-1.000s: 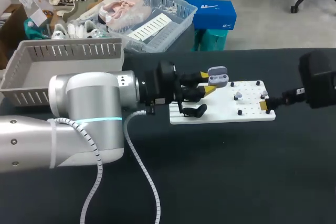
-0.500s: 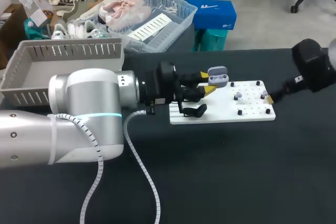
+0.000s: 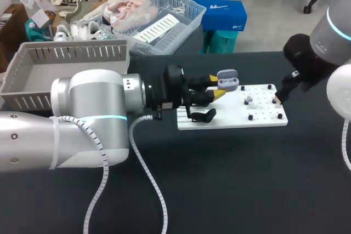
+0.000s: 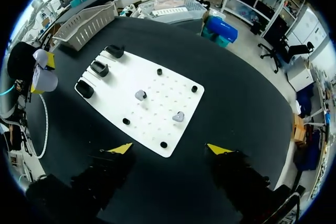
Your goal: Pick up each earbud case from the left stands, insert the matching earbuds, close the lid, and place the case in the box.
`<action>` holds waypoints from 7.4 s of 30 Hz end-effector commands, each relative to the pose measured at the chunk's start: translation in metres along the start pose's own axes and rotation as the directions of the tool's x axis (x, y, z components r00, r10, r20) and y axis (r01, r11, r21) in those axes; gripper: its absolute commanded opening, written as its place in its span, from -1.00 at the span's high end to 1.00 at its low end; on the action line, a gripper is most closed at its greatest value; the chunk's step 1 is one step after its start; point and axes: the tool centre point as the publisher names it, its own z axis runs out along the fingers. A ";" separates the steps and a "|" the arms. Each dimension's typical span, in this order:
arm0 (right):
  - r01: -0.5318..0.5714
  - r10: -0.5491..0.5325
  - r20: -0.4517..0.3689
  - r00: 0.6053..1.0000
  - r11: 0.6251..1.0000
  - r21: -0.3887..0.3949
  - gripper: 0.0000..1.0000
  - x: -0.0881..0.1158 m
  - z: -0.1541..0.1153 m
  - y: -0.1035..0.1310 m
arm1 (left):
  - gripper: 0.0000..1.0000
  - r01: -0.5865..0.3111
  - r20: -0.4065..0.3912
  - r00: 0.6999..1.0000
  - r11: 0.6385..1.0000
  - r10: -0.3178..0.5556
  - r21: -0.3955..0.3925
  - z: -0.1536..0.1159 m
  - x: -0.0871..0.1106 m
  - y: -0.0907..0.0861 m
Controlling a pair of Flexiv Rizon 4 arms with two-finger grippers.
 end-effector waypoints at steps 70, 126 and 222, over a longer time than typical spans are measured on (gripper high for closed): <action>-0.046 0.051 -0.044 0.998 0.994 0.097 0.28 -0.028 0.071 -0.008 | 1.00 -0.002 0.002 1.000 1.000 0.002 -0.008 0.001 0.001 -0.001; -0.045 0.056 -0.092 0.994 0.992 0.118 1.00 -0.018 0.062 -0.007 | 1.00 -0.002 0.002 1.000 1.000 0.002 -0.008 0.001 0.001 -0.001; -0.703 0.724 -0.002 0.690 0.670 0.239 1.00 -0.037 -0.121 0.148 | 1.00 -0.002 0.002 1.000 1.000 0.002 -0.008 0.001 0.001 -0.001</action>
